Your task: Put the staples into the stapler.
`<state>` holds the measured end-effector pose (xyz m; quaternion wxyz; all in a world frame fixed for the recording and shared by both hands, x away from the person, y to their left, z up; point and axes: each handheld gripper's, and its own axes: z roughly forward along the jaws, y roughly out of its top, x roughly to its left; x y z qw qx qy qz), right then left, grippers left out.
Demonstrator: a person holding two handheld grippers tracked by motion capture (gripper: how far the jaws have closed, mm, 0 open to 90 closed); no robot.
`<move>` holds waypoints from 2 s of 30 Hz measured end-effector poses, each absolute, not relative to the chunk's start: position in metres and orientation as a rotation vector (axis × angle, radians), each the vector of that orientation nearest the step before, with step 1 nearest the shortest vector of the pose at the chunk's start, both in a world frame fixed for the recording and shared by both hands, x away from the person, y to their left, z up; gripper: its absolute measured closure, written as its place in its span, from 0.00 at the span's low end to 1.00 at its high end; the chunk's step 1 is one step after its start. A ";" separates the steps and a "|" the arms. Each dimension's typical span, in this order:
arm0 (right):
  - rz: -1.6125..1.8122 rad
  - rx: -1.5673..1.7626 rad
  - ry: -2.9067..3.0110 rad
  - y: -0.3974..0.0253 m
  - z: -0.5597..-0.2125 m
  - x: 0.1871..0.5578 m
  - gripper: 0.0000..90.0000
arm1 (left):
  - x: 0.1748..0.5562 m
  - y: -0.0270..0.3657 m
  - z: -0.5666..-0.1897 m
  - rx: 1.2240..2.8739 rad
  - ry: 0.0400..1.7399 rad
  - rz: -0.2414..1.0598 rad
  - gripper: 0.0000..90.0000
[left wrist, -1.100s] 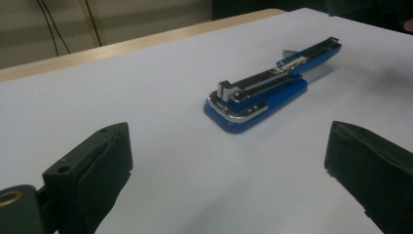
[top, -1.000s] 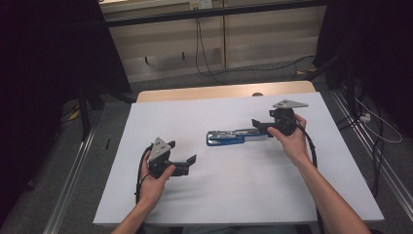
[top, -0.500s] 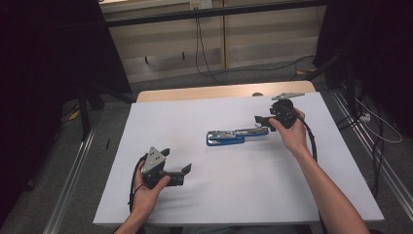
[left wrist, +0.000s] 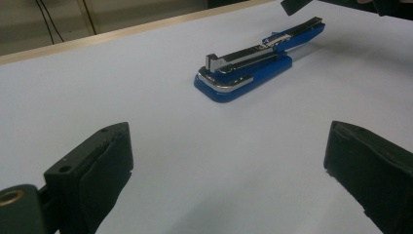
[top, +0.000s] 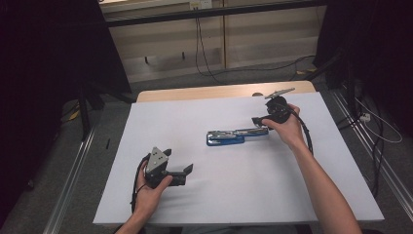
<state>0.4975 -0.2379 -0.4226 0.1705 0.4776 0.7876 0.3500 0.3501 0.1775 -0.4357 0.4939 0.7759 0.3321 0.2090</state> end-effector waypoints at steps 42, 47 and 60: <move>0.750 1.325 2.551 -0.231 -0.439 0.523 0.75 | 0.352 0.176 -0.439 1.899 0.813 0.486 0.04; 0.733 1.306 2.562 -0.232 -0.439 0.524 0.77 | 0.352 0.176 -0.439 1.899 0.812 0.490 0.04; 0.707 1.287 2.578 -0.230 -0.438 0.522 0.88 | 0.352 0.177 -0.439 1.903 0.803 0.492 0.04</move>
